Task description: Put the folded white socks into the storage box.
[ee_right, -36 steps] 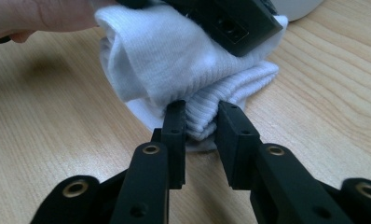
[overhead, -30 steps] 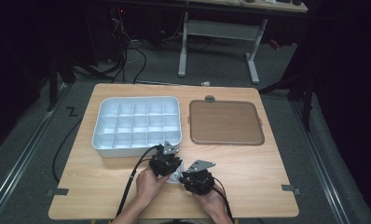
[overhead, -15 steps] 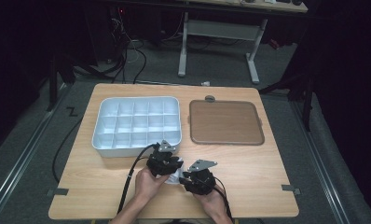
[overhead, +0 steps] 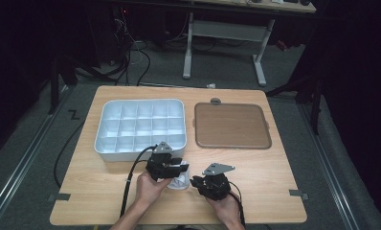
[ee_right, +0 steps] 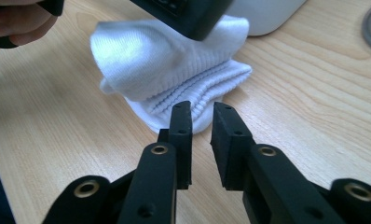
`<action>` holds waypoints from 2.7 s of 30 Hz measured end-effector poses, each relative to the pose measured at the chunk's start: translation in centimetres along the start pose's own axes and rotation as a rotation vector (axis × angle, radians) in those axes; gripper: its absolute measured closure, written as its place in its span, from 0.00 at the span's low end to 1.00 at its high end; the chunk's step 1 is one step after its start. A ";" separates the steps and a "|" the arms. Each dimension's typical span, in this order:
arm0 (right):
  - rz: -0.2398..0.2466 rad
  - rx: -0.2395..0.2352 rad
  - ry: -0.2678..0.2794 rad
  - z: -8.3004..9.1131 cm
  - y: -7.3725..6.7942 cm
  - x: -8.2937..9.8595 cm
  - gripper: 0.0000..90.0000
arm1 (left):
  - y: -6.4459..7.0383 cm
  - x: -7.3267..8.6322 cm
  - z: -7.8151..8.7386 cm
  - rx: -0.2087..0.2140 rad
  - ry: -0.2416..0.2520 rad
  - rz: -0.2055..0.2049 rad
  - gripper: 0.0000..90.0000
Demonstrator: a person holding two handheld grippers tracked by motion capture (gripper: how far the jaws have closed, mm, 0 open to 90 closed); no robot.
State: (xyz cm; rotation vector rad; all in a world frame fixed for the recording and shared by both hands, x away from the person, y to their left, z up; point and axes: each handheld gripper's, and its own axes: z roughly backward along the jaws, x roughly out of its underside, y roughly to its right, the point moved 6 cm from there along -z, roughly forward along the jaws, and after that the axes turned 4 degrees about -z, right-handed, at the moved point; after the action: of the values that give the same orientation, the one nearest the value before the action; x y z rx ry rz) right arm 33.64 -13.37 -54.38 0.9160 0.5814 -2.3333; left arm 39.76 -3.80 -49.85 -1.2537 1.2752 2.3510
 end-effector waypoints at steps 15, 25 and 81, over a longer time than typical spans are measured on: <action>0.047 0.010 0.048 1.6 -1.5 -3.3 0.89 | -2.8 0.4 2.7 -0.102 -0.029 -0.048 0.61; 0.109 -0.003 0.030 0.2 -4.0 -5.7 0.83 | -2.9 2.2 1.9 -0.132 -0.050 -0.055 0.59; 0.054 0.090 -0.031 -2.9 -0.6 -0.1 0.75 | -5.5 1.5 2.3 -0.182 -0.004 0.085 0.36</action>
State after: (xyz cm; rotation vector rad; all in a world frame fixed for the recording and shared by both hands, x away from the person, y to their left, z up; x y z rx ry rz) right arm 34.75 -11.24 -56.14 0.9229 0.4369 -2.3363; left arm 40.34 1.00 -53.67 -1.2680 1.1568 2.5789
